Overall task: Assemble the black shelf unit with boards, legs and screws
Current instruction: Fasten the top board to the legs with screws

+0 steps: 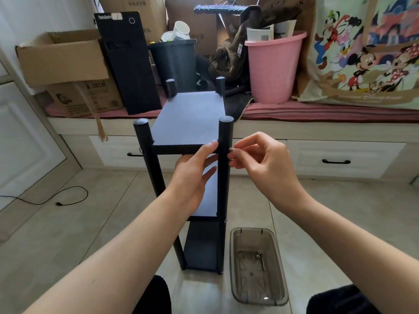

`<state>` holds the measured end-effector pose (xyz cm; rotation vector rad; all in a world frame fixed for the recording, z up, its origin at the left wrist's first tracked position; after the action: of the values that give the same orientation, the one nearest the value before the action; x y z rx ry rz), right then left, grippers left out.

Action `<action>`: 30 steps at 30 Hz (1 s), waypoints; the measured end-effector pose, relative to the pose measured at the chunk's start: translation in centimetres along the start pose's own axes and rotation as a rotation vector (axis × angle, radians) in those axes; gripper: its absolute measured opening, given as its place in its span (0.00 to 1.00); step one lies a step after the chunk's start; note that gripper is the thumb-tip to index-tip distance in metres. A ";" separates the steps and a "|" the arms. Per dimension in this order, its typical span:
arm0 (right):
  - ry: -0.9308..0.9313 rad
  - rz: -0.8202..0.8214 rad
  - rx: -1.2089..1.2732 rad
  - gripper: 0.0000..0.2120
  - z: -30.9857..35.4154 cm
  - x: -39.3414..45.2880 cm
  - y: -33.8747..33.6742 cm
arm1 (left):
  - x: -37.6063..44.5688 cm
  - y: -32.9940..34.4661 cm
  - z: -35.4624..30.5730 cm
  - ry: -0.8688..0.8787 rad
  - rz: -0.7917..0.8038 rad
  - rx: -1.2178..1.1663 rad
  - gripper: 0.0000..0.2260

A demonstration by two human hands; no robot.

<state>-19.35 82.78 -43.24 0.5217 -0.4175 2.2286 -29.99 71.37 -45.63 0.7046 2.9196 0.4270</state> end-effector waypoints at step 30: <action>-0.023 0.045 -0.075 0.03 0.3 0.4 0.4 | -0.3 -0.1 -0.4 -0.067 -0.005 -0.055 0.16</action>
<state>-19.78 82.62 -42.81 0.5032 -0.5274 2.2426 -29.81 71.04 -45.23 0.6906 2.8347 0.4720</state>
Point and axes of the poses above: each hand's wrist, its own x-axis towards the middle knuckle, its own y-axis out of the palm, z = x × y, the point moved 1 cm from there along x, towards the middle knuckle, and after that the axes turned 10 degrees about -z, right-handed, at the moved point
